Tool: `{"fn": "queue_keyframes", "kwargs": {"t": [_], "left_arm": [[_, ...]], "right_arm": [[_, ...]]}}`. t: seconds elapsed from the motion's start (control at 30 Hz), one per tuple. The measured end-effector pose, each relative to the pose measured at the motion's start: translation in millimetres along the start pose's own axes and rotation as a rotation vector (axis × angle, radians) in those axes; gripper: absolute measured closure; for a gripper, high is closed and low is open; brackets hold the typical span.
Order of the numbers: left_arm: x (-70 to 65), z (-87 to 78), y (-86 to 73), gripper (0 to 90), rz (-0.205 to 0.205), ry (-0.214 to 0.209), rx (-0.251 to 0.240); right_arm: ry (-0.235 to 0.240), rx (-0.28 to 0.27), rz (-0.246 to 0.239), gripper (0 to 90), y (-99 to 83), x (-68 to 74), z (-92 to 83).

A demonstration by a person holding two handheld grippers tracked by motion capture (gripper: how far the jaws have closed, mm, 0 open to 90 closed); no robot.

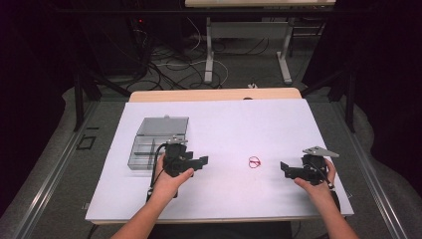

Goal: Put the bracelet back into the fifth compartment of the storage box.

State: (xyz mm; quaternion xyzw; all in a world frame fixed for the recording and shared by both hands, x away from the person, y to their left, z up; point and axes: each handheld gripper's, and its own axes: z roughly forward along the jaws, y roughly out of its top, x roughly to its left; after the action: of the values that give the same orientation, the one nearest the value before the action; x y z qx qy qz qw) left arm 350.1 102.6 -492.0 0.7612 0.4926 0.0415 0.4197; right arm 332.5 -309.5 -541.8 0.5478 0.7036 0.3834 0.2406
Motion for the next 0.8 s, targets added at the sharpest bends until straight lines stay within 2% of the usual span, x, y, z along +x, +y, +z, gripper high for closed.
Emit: {"fn": "queue_keyframes", "kwargs": {"t": [0.2, 0.4, 0.5, 0.53, 0.77, 0.8], "left_arm": [[-4.8, 10.3, 4.8, 32.0, 0.006, -0.013, 0.014], [-8.4, 19.5, 9.3, 32.7, -0.010, -0.038, 0.014], [-10.0, 22.3, 11.3, 32.6, -0.007, -0.042, 0.019], [-10.9, 24.9, 13.3, 32.6, 0.007, -0.044, 0.027], [-16.4, 36.1, 18.4, 32.5, 0.007, -0.047, 0.024], [-17.4, 38.0, 18.9, 32.5, -0.004, -0.048, 0.020]], "right_arm": [[0.000, 0.002, 0.000, 0.0, -0.1, 0.1, 0.2], [0.000, 0.004, -0.003, 0.0, -0.2, 0.1, 0.4], [0.001, 0.006, -0.004, 0.0, -0.2, 0.1, 0.7], [0.001, 0.007, -0.008, 0.0, -0.3, -0.1, 0.7], [0.001, 0.006, -0.004, 0.0, -0.2, 0.0, 0.6], [0.001, 0.006, -0.004, 0.0, -0.2, 0.0, 0.6]]}}
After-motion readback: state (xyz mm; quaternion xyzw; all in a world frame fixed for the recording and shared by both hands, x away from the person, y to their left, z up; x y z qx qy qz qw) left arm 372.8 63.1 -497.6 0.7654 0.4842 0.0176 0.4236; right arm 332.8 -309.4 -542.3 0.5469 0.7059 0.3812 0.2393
